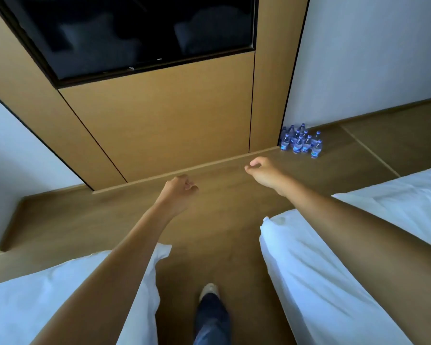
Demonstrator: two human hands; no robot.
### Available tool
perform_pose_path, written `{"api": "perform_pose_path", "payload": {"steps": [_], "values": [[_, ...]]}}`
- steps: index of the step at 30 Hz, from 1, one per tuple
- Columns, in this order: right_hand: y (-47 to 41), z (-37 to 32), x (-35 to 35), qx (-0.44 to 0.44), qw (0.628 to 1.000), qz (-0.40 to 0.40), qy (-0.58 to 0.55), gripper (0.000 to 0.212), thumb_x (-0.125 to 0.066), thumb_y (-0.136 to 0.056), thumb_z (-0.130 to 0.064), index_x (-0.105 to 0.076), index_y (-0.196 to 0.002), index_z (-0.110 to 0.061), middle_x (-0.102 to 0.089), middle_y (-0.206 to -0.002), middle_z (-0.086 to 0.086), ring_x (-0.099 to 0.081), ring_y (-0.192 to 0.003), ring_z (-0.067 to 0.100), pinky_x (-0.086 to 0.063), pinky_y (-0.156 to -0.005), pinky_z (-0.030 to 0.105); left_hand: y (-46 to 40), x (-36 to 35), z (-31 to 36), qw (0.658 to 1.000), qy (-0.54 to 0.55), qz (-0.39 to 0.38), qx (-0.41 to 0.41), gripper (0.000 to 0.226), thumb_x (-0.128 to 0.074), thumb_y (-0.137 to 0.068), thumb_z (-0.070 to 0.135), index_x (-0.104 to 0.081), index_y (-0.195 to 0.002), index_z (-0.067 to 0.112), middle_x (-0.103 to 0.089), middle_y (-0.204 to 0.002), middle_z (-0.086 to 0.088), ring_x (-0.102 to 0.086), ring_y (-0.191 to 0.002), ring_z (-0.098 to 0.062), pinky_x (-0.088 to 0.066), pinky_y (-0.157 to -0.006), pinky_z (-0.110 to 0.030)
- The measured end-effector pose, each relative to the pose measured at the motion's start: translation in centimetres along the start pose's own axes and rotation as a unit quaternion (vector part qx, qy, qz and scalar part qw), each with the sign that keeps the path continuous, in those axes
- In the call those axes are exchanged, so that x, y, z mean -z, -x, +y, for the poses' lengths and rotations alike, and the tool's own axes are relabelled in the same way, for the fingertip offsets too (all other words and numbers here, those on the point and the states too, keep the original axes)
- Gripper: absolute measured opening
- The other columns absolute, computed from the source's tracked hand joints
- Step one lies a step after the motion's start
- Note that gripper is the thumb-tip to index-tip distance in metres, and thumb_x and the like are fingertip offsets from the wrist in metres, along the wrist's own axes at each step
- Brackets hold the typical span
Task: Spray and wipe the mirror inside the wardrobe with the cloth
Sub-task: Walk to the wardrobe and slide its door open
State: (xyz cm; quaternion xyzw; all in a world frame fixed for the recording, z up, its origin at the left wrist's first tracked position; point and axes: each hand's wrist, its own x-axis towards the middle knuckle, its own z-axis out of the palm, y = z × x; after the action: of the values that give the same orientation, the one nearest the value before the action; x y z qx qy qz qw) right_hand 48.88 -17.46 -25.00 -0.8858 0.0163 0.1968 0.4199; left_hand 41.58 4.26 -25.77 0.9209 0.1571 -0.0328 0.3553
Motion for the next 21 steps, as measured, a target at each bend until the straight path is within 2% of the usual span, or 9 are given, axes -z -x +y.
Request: {"api": "perform_pose_path", "payload": {"steps": [3,5,8,13,15,18,21], "values": [[-4.6,0.0,-0.7,-0.031,0.999,0.005,0.0,0.043,-0.048,-0.101,-0.036,-0.045,-0.137,-0.013,-0.045,-0.142,0.007,-0.044,-0.13,0.025,-0.034,-0.105,0.035,-5.7,-1.2,-0.7,1.0,-0.002,-0.027,-0.014,0.024,-0.056,-0.089,0.018,-0.066,-0.109,0.009,-0.064,-0.105,-0.004,-0.053,-0.089,-0.017,-0.035,-0.068,-0.02],[-7.8,-0.3,-1.3,-0.047,0.999,0.007,-0.008,0.043,-0.048,-0.101,-0.034,-0.046,-0.137,-0.01,-0.046,-0.142,0.009,-0.044,-0.129,0.026,-0.034,-0.105,0.035,-9.7,-1.5,-1.0,0.999,-0.005,-0.044,-0.022,0.024,-0.057,-0.089,0.018,-0.066,-0.109,0.008,-0.065,-0.106,-0.007,-0.056,-0.093,-0.019,-0.035,-0.069,-0.02],[-12.7,-1.5,-2.0,-0.066,0.997,0.033,-0.018,0.043,-0.05,-0.101,-0.026,-0.05,-0.132,0.004,-0.052,-0.138,0.02,-0.049,-0.126,0.034,-0.039,-0.103,0.038,-16.3,-1.7,-1.3,0.997,-0.002,-0.07,-0.031,0.021,-0.057,-0.088,0.016,-0.066,-0.105,0.007,-0.067,-0.106,-0.012,-0.061,-0.101,-0.028,-0.041,-0.076,-0.024],[-18.8,-2.2,-2.6,-0.12,0.991,0.046,-0.024,0.043,-0.051,-0.099,-0.022,-0.053,-0.127,0.011,-0.055,-0.132,0.026,-0.052,-0.122,0.039,-0.041,-0.103,0.047,-24.9,-2.6,-0.9,0.991,-0.015,-0.127,-0.049,0.02,-0.058,-0.088,0.013,-0.066,-0.105,0.006,-0.067,-0.103,-0.013,-0.062,-0.101,-0.028,-0.043,-0.08,-0.026],[-20.8,-1.8,-2.5,-0.143,0.988,0.047,-0.04,0.043,-0.051,-0.098,-0.023,-0.054,-0.128,0.007,-0.056,-0.133,0.023,-0.053,-0.122,0.036,-0.043,-0.104,0.044,-27.5,-3.4,-0.3,0.988,-0.018,-0.143,-0.054,0.021,-0.057,-0.089,0.011,-0.066,-0.106,0.004,-0.067,-0.105,-0.015,-0.061,-0.1,-0.028,-0.042,-0.078,-0.025],[-23.6,-0.6,-1.6,-0.182,0.979,0.059,-0.067,0.039,-0.054,-0.097,-0.025,-0.056,-0.132,-0.006,-0.057,-0.136,0.01,-0.054,-0.123,0.026,-0.042,-0.1,0.031,-31.4,-5.4,1.2,0.982,-0.033,-0.173,-0.063,0.019,-0.058,-0.089,0.013,-0.066,-0.104,0.005,-0.067,-0.105,-0.013,-0.06,-0.095,-0.021,-0.035,-0.07,-0.019],[-26.4,1.2,0.0,-0.207,0.974,0.059,-0.072,0.04,-0.054,-0.099,-0.025,-0.054,-0.133,-0.005,-0.055,-0.139,0.01,-0.052,-0.125,0.025,-0.04,-0.098,0.028,-35.1,-7.7,2.9,0.976,-0.037,-0.203,-0.068,0.019,-0.057,-0.09,0.01,-0.066,-0.105,0.001,-0.067,-0.106,-0.016,-0.061,-0.1,-0.024,-0.033,-0.067,-0.019]]}}
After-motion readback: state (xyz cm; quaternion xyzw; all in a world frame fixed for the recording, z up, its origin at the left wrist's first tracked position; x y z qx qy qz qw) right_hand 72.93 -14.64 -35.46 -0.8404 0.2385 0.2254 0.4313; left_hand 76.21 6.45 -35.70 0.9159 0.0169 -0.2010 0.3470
